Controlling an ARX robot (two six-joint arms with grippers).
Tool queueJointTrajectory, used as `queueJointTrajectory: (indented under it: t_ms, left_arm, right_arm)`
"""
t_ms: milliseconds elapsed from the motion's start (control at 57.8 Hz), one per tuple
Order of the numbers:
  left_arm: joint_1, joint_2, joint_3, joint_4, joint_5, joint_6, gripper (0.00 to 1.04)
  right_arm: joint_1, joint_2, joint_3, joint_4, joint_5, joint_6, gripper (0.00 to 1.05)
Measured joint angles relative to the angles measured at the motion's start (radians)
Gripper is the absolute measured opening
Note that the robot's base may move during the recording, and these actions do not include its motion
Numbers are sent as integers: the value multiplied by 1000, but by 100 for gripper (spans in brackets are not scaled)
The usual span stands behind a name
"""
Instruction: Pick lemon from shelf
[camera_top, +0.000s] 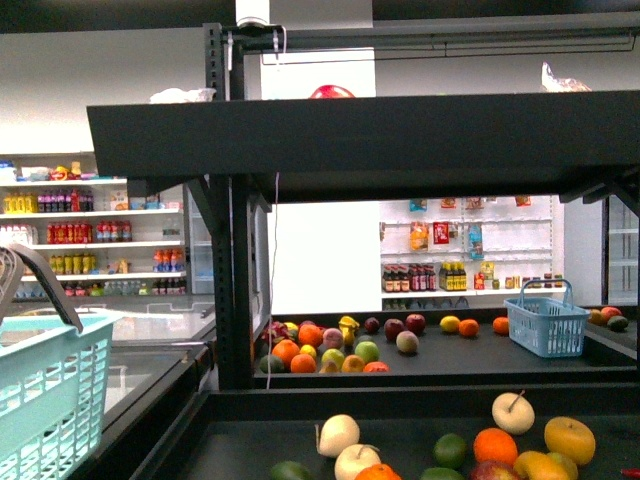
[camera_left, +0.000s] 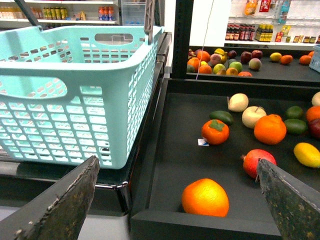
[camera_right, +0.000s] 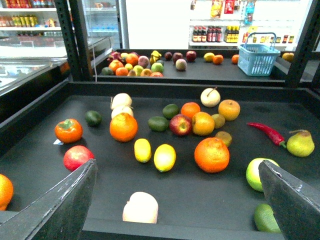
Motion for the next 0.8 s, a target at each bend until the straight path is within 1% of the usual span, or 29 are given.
queueJointTrajectory:
  t_ms: [623, 640, 657, 692, 795]
  left_arm:
    - [0, 0, 0, 0, 0, 0, 97]
    - [-3, 2, 0, -4, -6, -9, 97]
    - [-11, 16, 9, -31, -29, -53, 97]
    - [-15, 45, 15, -37, -31, -105, 97]
    - [10, 212, 68, 33, 14, -286, 97]
  right_arm:
    - [0, 0, 0, 0, 0, 0, 97]
    - [0, 0, 0, 0, 0, 0, 97]
    - [0, 0, 0, 0, -1, 0, 97]
    - [0, 0, 0, 0, 0, 0, 97]
    - [0, 0, 0, 0, 0, 0, 97]
